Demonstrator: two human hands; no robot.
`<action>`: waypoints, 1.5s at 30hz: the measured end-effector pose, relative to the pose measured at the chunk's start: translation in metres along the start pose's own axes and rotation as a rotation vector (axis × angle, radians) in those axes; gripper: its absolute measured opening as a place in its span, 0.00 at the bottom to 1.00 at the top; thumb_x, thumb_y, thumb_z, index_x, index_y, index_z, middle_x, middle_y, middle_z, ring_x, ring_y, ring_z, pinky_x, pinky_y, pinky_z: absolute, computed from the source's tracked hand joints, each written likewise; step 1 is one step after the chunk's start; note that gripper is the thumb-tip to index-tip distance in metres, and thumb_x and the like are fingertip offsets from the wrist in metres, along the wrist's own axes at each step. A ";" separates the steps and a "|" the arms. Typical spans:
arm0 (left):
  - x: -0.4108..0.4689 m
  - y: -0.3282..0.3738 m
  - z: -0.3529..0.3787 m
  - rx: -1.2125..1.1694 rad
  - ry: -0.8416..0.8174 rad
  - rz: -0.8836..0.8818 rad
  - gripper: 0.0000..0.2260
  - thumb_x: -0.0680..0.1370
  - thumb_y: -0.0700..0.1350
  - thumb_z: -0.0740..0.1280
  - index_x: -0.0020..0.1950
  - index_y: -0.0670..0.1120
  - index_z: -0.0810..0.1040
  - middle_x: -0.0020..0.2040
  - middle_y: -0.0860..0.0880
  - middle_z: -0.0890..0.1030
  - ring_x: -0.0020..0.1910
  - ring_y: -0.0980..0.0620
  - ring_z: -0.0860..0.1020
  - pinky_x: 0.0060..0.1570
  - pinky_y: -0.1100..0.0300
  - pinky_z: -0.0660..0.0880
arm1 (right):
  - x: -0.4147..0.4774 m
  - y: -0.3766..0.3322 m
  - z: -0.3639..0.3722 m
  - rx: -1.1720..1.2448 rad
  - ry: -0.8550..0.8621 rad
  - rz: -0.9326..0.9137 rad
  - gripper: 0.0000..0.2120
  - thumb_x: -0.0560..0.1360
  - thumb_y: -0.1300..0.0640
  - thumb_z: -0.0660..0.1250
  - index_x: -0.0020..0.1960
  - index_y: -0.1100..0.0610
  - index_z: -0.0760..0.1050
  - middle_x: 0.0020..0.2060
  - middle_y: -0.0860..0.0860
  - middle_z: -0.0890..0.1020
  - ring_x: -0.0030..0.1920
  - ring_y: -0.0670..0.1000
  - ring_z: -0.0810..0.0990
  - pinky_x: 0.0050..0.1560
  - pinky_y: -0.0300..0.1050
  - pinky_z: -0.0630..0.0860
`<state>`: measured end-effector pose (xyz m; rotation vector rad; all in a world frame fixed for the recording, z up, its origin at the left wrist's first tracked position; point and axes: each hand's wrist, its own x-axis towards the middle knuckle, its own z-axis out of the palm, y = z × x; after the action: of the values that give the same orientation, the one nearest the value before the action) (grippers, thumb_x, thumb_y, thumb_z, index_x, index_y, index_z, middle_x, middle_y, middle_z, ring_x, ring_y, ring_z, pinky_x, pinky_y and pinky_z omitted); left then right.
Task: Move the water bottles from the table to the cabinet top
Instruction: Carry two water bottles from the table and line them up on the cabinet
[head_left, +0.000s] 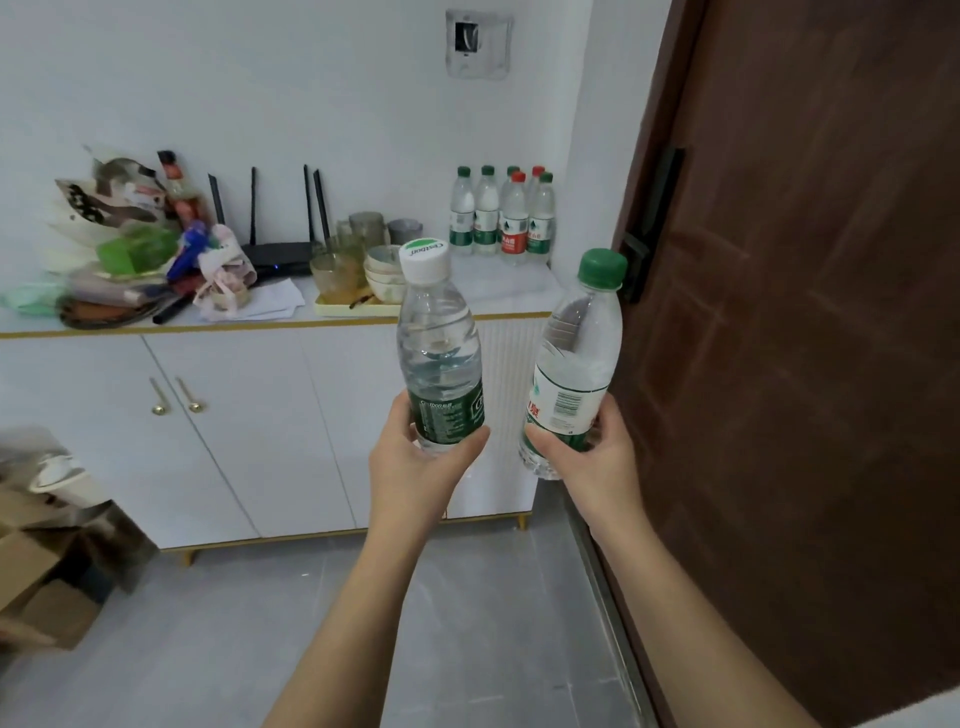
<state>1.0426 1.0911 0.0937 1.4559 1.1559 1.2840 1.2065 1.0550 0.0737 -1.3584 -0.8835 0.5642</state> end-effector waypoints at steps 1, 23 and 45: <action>0.012 -0.003 0.000 0.006 -0.005 0.000 0.23 0.68 0.41 0.78 0.60 0.49 0.76 0.47 0.57 0.82 0.42 0.69 0.78 0.38 0.76 0.71 | 0.008 0.002 0.006 0.007 0.008 0.002 0.28 0.66 0.63 0.79 0.63 0.53 0.74 0.52 0.45 0.84 0.52 0.44 0.83 0.55 0.46 0.80; 0.238 -0.059 0.106 0.040 -0.011 0.008 0.23 0.68 0.44 0.78 0.61 0.52 0.75 0.50 0.59 0.82 0.47 0.68 0.78 0.43 0.77 0.72 | 0.248 0.075 0.050 -0.029 0.004 0.004 0.25 0.66 0.62 0.79 0.58 0.47 0.74 0.49 0.41 0.83 0.49 0.39 0.82 0.46 0.34 0.79; 0.423 -0.117 0.196 0.149 0.019 -0.064 0.25 0.68 0.46 0.78 0.61 0.56 0.71 0.50 0.62 0.80 0.48 0.69 0.77 0.44 0.73 0.73 | 0.456 0.128 0.094 -0.150 -0.071 0.057 0.24 0.66 0.58 0.79 0.55 0.46 0.72 0.45 0.36 0.81 0.45 0.32 0.79 0.47 0.35 0.76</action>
<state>1.2445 1.5246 0.0449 1.5042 1.3244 1.1906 1.4098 1.4919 0.0434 -1.5104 -0.9625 0.6030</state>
